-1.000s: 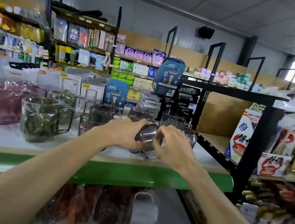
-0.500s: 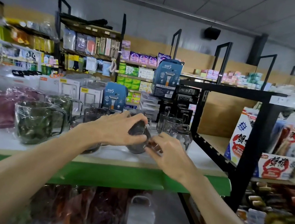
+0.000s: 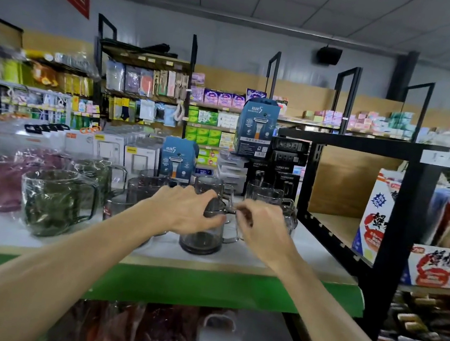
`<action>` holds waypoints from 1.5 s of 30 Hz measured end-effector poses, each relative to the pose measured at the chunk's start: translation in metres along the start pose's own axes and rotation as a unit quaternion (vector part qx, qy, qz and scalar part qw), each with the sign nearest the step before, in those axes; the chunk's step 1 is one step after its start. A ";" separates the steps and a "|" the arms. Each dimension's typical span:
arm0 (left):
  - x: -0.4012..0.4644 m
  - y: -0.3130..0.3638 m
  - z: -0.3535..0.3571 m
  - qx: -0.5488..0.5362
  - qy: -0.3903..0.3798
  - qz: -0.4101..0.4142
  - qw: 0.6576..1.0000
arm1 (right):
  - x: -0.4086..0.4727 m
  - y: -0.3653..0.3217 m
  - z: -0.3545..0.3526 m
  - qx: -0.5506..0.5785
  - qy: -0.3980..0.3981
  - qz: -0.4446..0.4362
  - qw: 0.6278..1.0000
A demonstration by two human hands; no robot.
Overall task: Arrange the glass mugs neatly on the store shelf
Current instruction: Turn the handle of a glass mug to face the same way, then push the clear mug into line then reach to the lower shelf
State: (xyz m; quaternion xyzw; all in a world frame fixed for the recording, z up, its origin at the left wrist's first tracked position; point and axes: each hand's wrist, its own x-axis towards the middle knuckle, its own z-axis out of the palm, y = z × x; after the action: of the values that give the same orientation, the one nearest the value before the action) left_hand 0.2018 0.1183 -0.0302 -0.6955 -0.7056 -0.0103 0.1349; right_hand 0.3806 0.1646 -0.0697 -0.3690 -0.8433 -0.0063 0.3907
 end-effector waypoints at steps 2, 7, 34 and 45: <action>0.001 0.000 -0.002 0.026 0.001 0.002 1.000 | 0.005 0.005 -0.012 -0.029 0.051 0.007 0.998; 0.009 0.009 -0.010 -0.008 0.060 -0.019 0.998 | 0.020 0.037 -0.026 -0.159 -0.070 0.112 0.978; 0.047 0.103 -0.016 -0.512 0.161 0.021 0.843 | -0.006 0.076 -0.053 0.342 0.061 0.215 0.913; 0.063 0.119 -0.005 -0.269 0.100 0.061 0.956 | -0.017 0.101 -0.039 0.117 0.029 0.116 0.986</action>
State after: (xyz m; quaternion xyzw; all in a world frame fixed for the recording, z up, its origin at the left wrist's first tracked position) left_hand 0.3197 0.1824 -0.0329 -0.7430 -0.6162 -0.2610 0.0132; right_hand 0.4773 0.2160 -0.0820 -0.4159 -0.7782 0.1268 0.4531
